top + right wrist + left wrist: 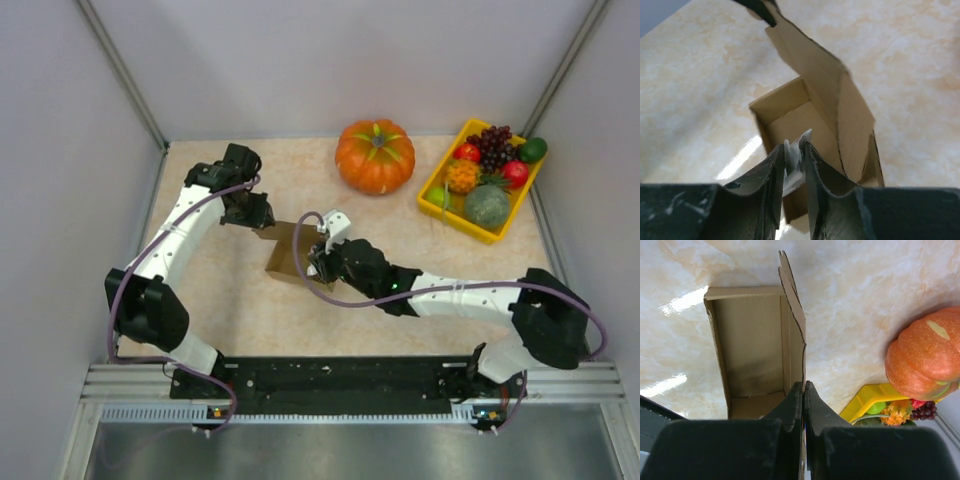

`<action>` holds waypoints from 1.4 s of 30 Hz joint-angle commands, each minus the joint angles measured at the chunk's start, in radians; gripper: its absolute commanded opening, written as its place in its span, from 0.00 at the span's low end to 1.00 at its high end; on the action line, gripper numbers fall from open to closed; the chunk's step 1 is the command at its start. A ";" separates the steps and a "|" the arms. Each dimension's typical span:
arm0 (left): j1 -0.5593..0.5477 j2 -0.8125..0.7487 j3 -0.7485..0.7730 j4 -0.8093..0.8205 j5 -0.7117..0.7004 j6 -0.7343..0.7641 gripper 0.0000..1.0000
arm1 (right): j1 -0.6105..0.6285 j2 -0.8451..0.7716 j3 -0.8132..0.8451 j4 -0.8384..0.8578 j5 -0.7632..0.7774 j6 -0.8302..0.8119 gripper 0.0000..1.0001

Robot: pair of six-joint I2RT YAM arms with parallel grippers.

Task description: Fold the paper box

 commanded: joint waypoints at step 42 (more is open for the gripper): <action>-0.021 -0.255 -0.251 0.576 -0.058 0.628 0.98 | -0.226 -0.046 0.018 -0.003 -0.069 -0.181 0.10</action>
